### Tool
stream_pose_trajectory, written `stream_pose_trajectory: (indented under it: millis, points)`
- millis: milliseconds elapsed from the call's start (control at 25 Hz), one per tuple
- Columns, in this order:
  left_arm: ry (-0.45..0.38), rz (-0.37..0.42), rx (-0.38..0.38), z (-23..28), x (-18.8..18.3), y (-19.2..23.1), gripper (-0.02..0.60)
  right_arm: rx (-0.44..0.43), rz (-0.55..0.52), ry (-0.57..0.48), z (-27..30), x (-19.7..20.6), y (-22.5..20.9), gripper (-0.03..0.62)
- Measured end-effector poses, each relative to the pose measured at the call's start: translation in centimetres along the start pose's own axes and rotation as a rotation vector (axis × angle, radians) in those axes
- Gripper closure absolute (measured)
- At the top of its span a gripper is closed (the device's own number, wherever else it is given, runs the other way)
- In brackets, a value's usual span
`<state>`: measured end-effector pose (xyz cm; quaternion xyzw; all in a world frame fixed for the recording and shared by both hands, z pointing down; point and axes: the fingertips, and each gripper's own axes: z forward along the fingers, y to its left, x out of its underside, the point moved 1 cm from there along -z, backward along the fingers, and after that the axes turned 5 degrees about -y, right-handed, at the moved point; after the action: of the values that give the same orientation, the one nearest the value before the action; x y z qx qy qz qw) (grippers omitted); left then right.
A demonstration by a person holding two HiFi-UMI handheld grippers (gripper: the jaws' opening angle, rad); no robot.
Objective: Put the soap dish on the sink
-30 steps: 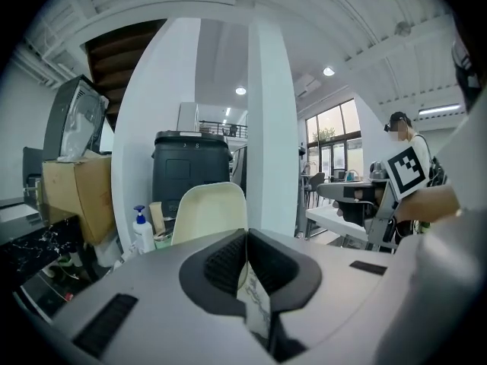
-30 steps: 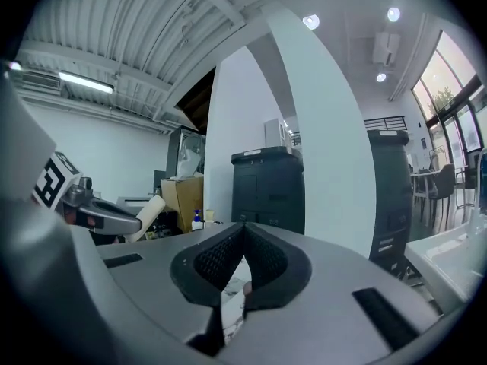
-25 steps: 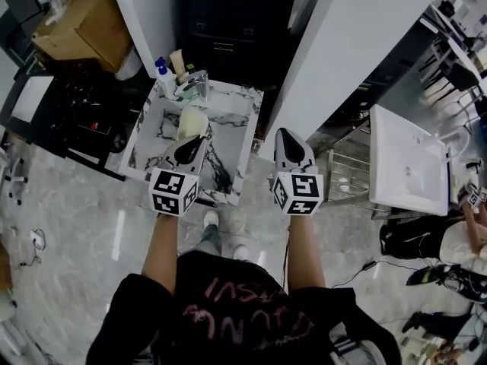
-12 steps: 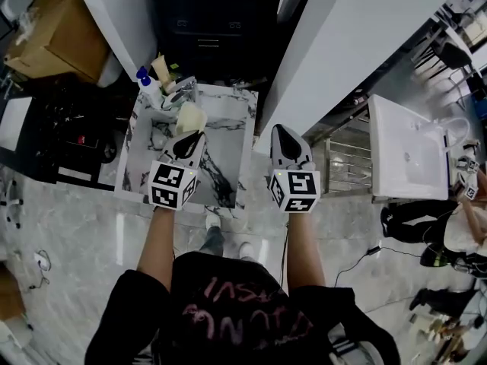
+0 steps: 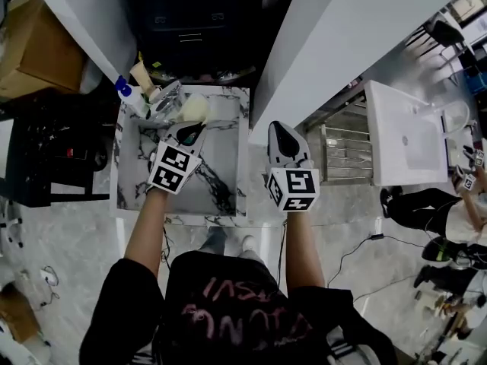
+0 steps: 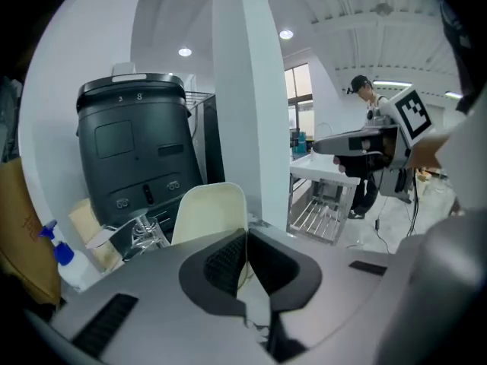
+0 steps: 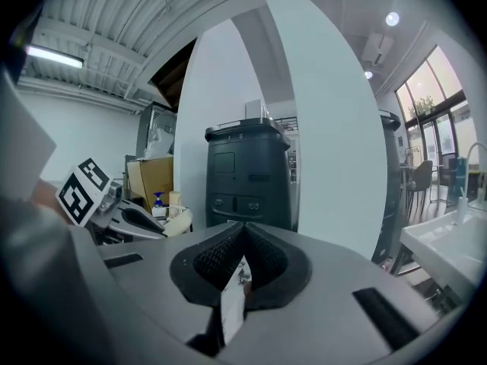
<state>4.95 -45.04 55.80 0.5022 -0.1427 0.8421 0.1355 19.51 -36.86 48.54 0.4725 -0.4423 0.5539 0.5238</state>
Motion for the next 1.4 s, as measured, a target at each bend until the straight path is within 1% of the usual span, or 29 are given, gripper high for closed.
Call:
stream_pose_trajectory:
  millis: [200, 440, 680, 880, 1000, 1160, 1280, 1400]
  points:
    - [0.126, 0.109, 0.076, 4.1, 2.9, 0.5, 0.56, 0.024, 0.016, 0.027, 0.8, 1.4, -0.8, 0.58]
    - [0.244, 0.134, 0.153, 8.3, 6.1, 1.3, 0.558, 0.055, 0.029, 0.061, 1.6, 3.1, -1.6, 0.58]
    - [0.324, 0.2, 0.215, 10.8, 7.7, 1.8, 0.558, 0.083, 0.044, 0.09, 1.7, 4.6, -2.4, 0.58]
    - [0.37, 0.21, 0.253, 12.1, 9.0, 1.3, 0.558, 0.106, 0.054, 0.107, 1.3, 5.5, -3.2, 0.58]
    - [0.391, 0.21, 0.26, 12.4, 9.7, 1.2, 0.558, 0.116, 0.059, 0.114, 1.2, 5.9, -3.8, 0.58]
    - [0.397, 0.216, 0.263, 12.7, 9.9, 1.1, 0.558, 0.121, 0.061, 0.122, 1.3, 6.1, -4.0, 0.58]
    - [0.39, 0.201, 0.254, 12.6, 9.7, 1.2, 0.542, 0.116, 0.062, 0.122, 1.3, 6.2, -3.9, 0.58]
    - [0.385, 0.196, 0.254, 12.3, 9.5, 1.4, 0.509, 0.116, 0.066, 0.12, 1.2, 6.1, -3.8, 0.58]
